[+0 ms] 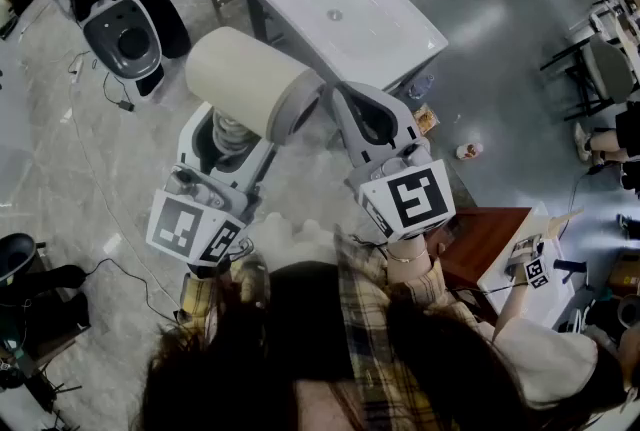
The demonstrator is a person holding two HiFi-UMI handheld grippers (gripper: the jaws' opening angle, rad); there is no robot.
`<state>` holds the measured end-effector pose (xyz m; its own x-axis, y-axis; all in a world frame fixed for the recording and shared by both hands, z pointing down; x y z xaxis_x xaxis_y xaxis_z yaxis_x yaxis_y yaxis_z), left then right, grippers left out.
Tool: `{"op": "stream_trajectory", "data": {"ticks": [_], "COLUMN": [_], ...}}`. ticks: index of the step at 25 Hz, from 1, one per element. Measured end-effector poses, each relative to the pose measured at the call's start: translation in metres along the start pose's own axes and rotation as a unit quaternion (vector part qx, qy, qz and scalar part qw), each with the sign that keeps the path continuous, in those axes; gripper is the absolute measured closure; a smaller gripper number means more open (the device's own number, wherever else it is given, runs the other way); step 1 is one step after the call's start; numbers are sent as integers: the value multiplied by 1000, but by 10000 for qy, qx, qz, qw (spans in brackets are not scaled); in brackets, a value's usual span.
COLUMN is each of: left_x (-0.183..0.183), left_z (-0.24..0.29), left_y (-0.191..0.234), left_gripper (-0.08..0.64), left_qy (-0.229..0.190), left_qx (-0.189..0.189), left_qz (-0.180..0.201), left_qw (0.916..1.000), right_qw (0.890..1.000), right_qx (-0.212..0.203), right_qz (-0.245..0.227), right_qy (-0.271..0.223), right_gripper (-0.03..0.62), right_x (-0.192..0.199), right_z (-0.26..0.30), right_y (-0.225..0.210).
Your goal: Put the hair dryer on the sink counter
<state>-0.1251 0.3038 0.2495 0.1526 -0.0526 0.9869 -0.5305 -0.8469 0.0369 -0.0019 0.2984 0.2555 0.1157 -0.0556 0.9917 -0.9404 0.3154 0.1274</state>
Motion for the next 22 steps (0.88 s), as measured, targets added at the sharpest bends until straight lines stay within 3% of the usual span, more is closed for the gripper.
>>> {"op": "stream_trajectory", "data": {"ticks": [15, 22], "left_x": [3, 8], "left_z": [7, 11], "left_y": [-28, -2], "left_gripper": [261, 261], "left_qy": [-56, -109], "left_qx": [-212, -307], "left_qz": [42, -3], "left_qw": [9998, 9995], "right_qw": [9999, 9998], "right_qx": [-102, -139], "right_qz": [100, 89], "right_qy": [3, 118], "right_gripper": [577, 577], "right_x": [6, 19], "right_z": [-22, -2], "right_y": [-24, -24]}}
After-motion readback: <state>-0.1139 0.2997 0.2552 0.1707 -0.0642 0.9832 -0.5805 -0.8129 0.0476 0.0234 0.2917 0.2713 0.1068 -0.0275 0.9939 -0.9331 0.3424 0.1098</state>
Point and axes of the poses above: the fingertips, and each gripper's own axes: z forward along the fingers, y to its left, x out of its underside, the point moved 2 cm from there along -z, backward along the fingers, and after that the axes turned 12 degrees about x, right-handed, at the moved point
